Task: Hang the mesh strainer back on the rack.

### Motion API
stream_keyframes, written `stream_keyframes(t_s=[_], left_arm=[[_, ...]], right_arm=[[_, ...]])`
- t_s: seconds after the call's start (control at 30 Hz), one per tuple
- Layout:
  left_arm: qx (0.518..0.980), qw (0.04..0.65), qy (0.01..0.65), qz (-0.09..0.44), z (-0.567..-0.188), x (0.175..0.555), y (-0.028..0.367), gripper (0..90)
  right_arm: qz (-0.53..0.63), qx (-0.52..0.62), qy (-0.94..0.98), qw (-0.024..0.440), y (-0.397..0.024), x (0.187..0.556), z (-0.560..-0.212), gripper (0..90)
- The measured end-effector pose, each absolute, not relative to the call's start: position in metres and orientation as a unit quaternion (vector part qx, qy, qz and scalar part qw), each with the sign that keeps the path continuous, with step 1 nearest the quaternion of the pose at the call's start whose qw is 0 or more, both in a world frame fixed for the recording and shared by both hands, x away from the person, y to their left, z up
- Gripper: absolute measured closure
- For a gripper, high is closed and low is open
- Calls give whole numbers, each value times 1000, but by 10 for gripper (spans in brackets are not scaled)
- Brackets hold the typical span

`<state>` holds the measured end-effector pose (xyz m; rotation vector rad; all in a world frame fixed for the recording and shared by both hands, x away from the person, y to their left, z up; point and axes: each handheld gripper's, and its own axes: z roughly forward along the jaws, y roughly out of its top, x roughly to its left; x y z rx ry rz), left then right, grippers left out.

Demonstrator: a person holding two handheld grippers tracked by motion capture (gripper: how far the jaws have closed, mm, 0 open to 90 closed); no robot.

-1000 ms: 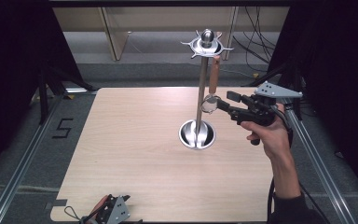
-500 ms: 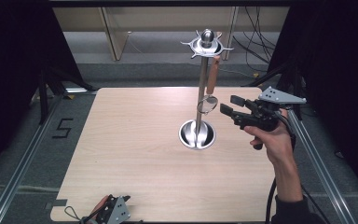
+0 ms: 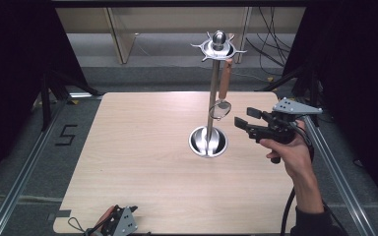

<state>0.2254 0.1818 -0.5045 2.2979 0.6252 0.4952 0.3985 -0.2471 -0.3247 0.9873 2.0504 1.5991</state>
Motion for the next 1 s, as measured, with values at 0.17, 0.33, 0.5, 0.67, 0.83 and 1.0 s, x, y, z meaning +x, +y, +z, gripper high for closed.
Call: stream_keyframes(t_s=[0.17,0.33,0.5,0.67,0.83,1.0], left_arm=[[886,347,241,191,-504,225,182,156],[886,347,240,191,-504,225,182,156],[889,341,237,193,-504,225,182,156],[886,347,240,192,-504,225,182,156],[888,342,237,194,-504,225,182,156],[889,342,236,194,-504,225,182,156]], right_arm=[[553,346,736,181,-249,394,-332,366],[541,358,741,173,-254,389,-343,366],[523,368,750,169,-256,388,-353,366],[521,366,753,164,-253,388,-362,366],[511,364,761,166,-252,388,-367,364],[499,374,766,154,-250,386,-375,364]])
